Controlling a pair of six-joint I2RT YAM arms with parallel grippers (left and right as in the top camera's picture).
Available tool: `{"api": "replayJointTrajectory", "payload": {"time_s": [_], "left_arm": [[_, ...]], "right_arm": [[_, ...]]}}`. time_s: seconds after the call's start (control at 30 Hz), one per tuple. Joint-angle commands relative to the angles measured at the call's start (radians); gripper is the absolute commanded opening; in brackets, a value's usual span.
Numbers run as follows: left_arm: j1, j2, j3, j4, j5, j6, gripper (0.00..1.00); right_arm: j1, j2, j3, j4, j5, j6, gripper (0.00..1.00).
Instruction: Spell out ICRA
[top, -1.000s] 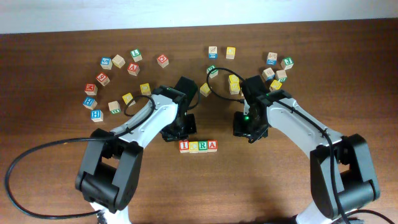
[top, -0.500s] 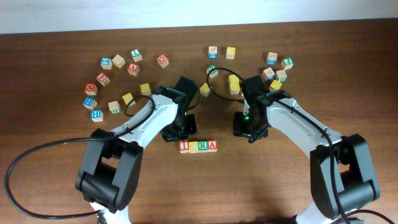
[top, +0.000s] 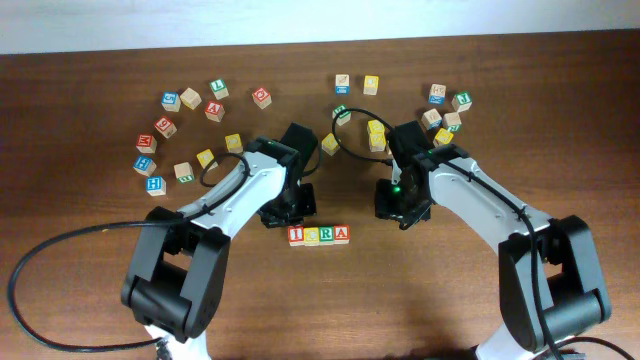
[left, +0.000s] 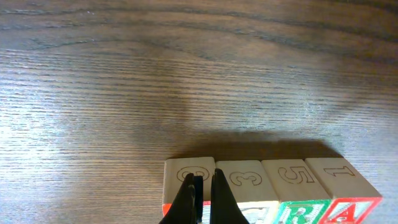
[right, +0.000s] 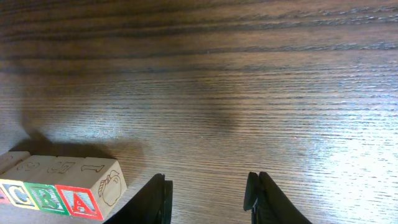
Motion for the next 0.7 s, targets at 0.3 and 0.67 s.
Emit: {"api": "replayJointTrajectory", "payload": {"time_s": [0.3,0.67], "left_arm": [[-0.003,0.008,0.013,0.004,0.037,0.029,0.00],[-0.003,0.008,0.013,0.005,0.055,0.037,0.00]], "right_arm": [[-0.001,0.006,-0.008,0.004,0.012,-0.007,0.32],[-0.001,0.006,-0.008,0.007,0.012,-0.007,0.32]]}}
